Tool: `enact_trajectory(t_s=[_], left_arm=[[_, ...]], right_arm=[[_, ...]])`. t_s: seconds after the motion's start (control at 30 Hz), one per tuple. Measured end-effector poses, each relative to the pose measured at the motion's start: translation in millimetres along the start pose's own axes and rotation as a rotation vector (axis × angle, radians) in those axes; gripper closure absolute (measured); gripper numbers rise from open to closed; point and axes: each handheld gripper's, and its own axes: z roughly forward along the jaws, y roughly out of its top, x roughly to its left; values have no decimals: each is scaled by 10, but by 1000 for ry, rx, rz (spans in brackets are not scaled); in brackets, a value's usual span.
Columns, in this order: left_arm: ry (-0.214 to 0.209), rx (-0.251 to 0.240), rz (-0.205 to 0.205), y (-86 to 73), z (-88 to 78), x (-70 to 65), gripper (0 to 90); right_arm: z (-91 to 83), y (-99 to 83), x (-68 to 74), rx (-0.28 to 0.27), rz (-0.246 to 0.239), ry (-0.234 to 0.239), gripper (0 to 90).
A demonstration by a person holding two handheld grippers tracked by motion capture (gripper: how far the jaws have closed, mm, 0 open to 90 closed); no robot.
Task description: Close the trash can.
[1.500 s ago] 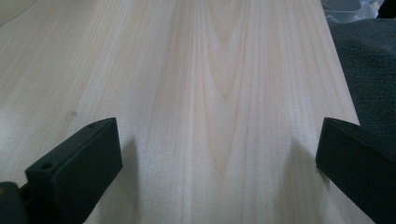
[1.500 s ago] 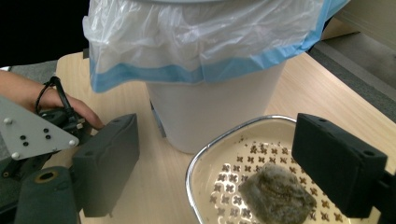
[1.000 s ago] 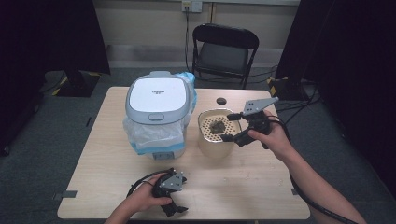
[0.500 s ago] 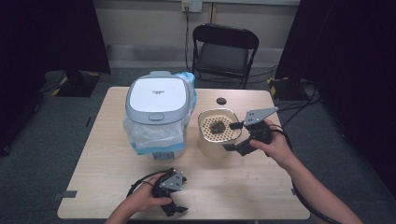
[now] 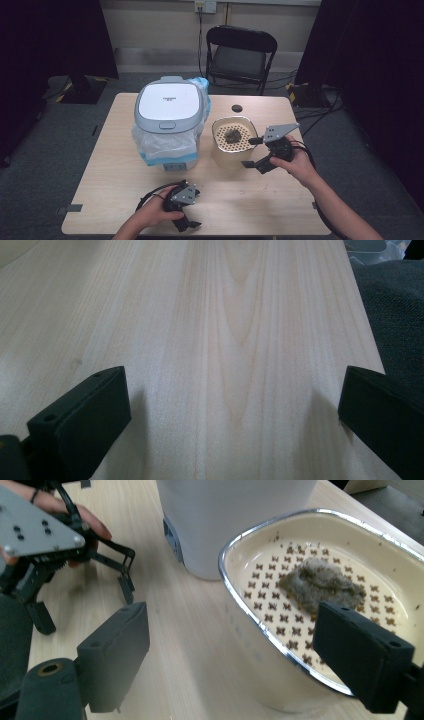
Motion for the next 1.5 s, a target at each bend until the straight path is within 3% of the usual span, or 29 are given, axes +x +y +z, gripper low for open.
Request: enact_trajectory(t_s=[0.67, 1.5], left_arm=[[0, 0, 0, 0, 0, 0, 0], [0, 0, 0, 0, 0, 0, 0]], right_arm=[[15, -395, 62, -3, 66, 13, 148], [201, -845, 144, 11, 121, 21, 148]])
